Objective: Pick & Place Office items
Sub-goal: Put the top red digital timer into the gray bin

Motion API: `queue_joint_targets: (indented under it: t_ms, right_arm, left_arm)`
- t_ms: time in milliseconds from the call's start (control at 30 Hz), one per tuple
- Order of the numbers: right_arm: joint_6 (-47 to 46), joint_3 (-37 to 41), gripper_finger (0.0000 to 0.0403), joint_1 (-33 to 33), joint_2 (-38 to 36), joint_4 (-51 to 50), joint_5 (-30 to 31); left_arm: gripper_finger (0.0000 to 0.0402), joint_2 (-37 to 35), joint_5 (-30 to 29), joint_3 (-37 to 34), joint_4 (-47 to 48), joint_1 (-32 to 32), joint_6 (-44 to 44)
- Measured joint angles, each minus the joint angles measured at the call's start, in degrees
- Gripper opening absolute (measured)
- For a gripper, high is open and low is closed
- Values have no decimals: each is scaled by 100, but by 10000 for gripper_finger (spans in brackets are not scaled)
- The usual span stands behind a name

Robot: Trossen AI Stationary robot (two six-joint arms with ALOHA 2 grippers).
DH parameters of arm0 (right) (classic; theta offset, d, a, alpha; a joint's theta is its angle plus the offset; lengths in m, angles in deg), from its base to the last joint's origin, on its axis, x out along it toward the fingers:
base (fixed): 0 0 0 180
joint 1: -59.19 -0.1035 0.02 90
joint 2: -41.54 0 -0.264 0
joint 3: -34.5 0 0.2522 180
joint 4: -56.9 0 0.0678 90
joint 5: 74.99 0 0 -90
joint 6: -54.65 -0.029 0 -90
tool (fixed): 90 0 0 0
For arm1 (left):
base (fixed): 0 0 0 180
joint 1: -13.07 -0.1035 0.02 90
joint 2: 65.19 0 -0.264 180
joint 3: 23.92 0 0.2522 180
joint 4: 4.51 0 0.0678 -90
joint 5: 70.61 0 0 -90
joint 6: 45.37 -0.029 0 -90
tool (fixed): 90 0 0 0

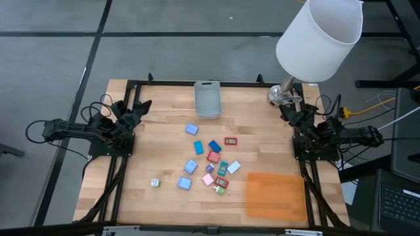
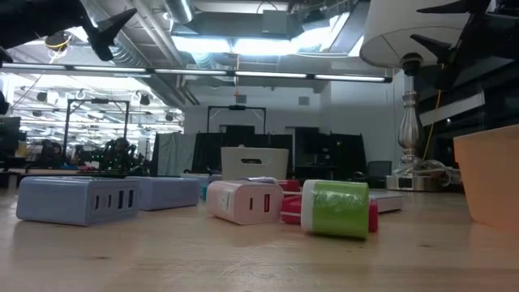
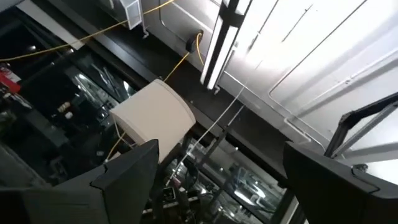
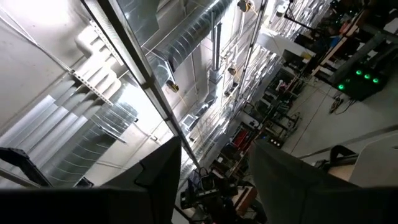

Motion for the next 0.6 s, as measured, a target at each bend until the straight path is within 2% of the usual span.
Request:
queue_joint_targets:
  t_ms: [133, 233, 333, 433, 500, 600]
  right_arm:
    - [0, -2, 190, 0, 0, 0, 0]
    - [38, 0, 190, 0, 0, 0, 8]
    - [207, 0, 190, 0, 0, -15, 65]
    - [293, 0, 190, 0, 0, -13, 723]
    - [133, 0, 190, 4, 0, -8, 1007]
    - [-339, -49, 190, 14, 21, -4, 435]
  left_arm:
    - [336, 0, 269, 0, -101, 0, 77]
    - [336, 0, 318, 0, -46, 0, 802]
    - [336, 0, 30, -2, 272, -4, 1488]
    - [336, 25, -64, 0, 578, -2, 1822]
    - [336, 111, -191, 0, 628, -2, 1568]
    - [335, 335, -644, 148, 630, -4, 1036]
